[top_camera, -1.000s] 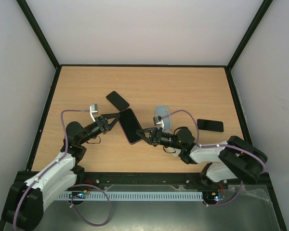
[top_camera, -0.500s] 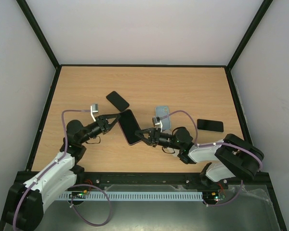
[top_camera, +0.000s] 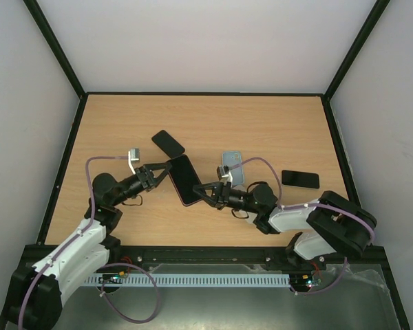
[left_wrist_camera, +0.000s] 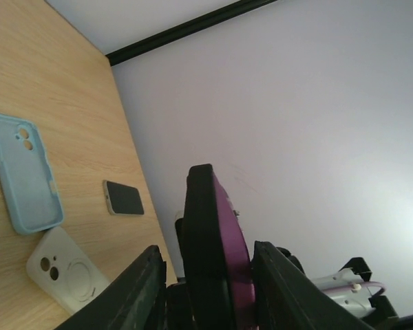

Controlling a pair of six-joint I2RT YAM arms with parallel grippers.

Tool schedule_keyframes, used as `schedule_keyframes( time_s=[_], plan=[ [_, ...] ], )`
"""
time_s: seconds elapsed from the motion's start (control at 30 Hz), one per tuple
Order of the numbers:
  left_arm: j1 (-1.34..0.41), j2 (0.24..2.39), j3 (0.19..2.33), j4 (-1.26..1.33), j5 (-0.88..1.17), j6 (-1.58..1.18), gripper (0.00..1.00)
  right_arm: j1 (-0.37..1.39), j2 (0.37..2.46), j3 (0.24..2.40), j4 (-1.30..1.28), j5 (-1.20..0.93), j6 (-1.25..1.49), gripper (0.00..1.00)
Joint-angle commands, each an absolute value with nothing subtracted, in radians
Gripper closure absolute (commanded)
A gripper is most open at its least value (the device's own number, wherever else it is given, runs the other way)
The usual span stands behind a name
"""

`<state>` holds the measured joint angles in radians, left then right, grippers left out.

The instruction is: Put the phone into the phone case

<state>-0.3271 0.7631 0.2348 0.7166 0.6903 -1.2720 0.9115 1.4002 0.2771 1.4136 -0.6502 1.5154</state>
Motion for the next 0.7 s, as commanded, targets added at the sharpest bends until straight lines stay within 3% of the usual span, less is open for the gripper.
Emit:
schedule_keyframes(
  time_s=[0.0, 0.07, 0.17, 0.2, 0.37, 0.53, 0.67],
  plan=[
    [-0.318, 0.747, 0.221, 0.818, 0.706, -1.298, 0.66, 0.917, 1.403, 0.277, 1.612, -0.657, 1.559, 0.92],
    [-0.317, 0.75, 0.221, 0.819, 0.704, -1.298, 0.73, 0.918, 1.404, 0.271, 1.619, -0.658, 1.562, 0.92],
    [-0.317, 0.755, 0.224, 0.816, 0.702, -1.299, 0.95, 0.917, 1.402, 0.261, 1.615, -0.657, 1.556, 0.9],
    [-0.316, 0.755, 0.226, 0.81, 0.699, -1.298, 0.97, 0.917, 1.402, 0.26, 1.613, -0.656, 1.554, 0.89],
    [-0.312, 0.758, 0.269, 0.654, 0.691, -1.233, 0.98, 0.917, 1.393, 0.263, 1.554, -0.645, 1.529, 0.8],
    [-0.31, 0.782, 0.346, 0.467, 0.704, -1.151, 0.97, 0.918, 1.359, 0.291, 1.44, -0.64, 1.479, 0.87],
    [-0.31, 0.783, 0.338, 0.516, 0.728, -1.186, 0.8, 0.917, 1.328, 0.319, 1.348, -0.598, 1.455, 0.93]
  ],
)
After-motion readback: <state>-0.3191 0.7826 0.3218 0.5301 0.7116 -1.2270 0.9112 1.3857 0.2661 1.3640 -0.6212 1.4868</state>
